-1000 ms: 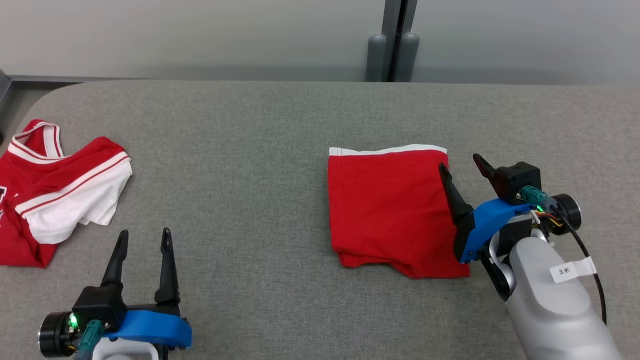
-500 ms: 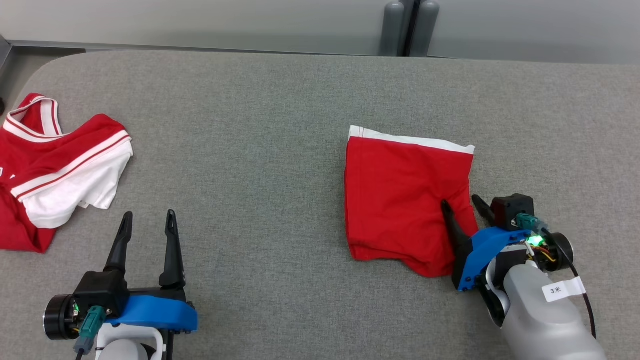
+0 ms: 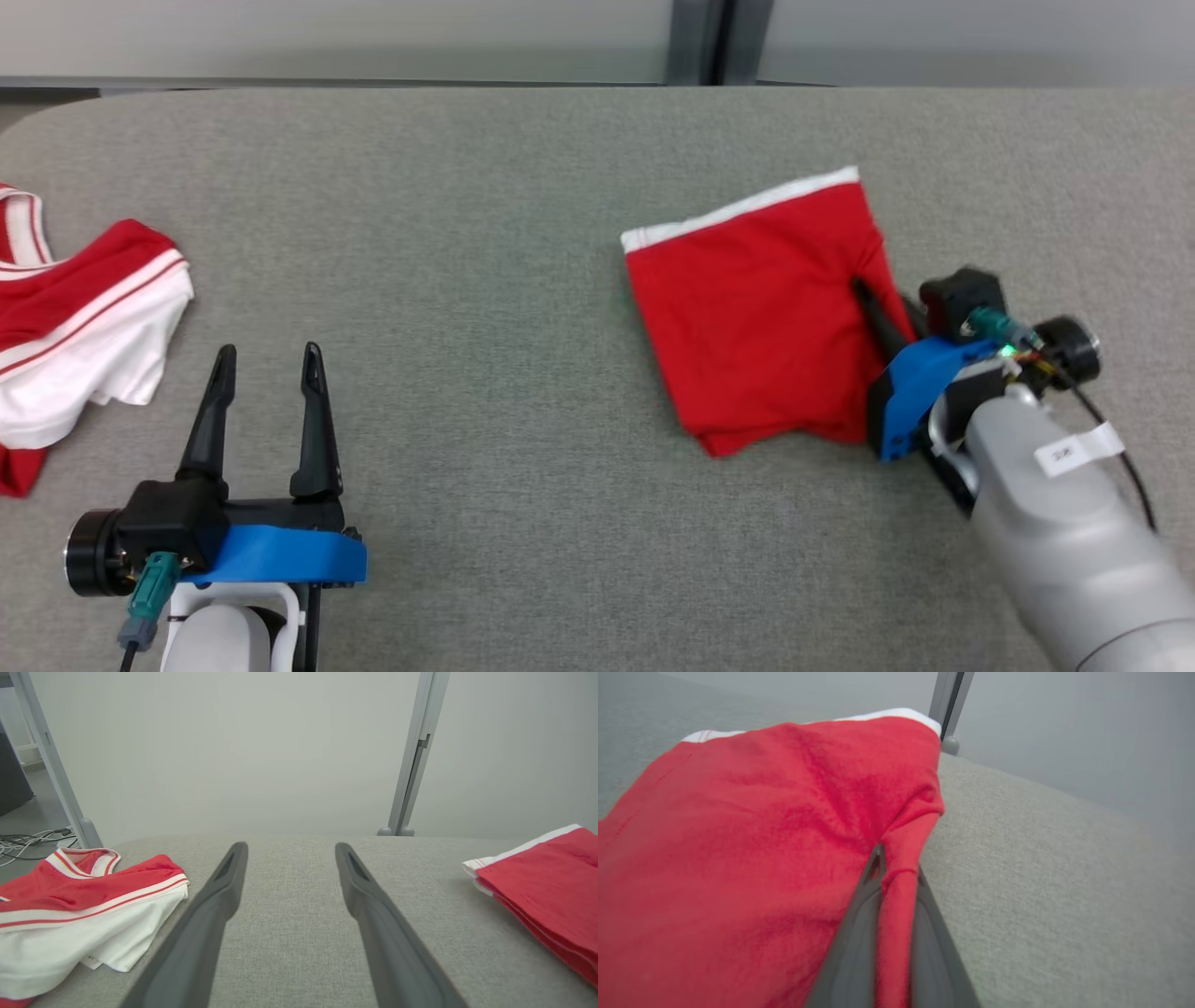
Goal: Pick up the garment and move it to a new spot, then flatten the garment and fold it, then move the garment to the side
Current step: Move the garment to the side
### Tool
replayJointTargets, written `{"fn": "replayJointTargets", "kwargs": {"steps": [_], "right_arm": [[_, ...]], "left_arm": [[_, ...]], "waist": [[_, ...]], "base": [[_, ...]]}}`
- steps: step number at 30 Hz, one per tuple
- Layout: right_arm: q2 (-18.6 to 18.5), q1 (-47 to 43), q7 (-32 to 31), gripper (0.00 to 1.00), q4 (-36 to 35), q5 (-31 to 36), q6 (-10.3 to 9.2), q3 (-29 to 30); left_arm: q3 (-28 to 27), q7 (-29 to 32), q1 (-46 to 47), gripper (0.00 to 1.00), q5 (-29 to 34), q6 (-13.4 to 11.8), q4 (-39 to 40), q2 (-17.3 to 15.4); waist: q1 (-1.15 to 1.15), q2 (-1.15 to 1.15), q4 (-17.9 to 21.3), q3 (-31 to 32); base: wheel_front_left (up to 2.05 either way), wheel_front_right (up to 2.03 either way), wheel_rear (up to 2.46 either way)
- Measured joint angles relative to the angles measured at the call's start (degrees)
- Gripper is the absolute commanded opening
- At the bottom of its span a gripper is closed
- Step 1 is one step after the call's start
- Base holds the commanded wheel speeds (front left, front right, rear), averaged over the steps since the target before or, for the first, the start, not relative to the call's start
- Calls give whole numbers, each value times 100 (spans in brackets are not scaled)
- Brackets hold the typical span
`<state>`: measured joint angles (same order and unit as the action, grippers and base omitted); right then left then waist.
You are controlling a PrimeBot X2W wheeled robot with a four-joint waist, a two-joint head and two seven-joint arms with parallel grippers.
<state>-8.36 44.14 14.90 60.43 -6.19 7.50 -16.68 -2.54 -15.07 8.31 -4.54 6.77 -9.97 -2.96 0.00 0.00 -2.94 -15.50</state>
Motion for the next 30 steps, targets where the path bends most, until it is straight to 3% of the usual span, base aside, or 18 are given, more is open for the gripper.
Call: {"fn": "replayJointTargets", "kwargs": {"steps": [9,15,22,30], "right_arm": [[-822,993,5,0,-36,-136,0,-371],[-1367,1665,7,0,-181,-258,-1,-377],[-1769,2202,-74,0,-220,-366,0,-261],[-2106,2680,-271,0,1,-455,-1,-192]], "left_arm": [[-25,0,155,100,122,14,653,-15],[16,-1,380,100,263,32,1116,-247],[71,0,610,100,389,34,1700,-591],[129,0,708,100,454,35,2140,-769]], "waist": [[1,1,534,-729],[1,1,1027,-1368],[1,1,1480,-1951],[0,1,1614,-2298]], "base": [[0,0,0],[0,0,0],[0,0,0],[0,0,0]]}}
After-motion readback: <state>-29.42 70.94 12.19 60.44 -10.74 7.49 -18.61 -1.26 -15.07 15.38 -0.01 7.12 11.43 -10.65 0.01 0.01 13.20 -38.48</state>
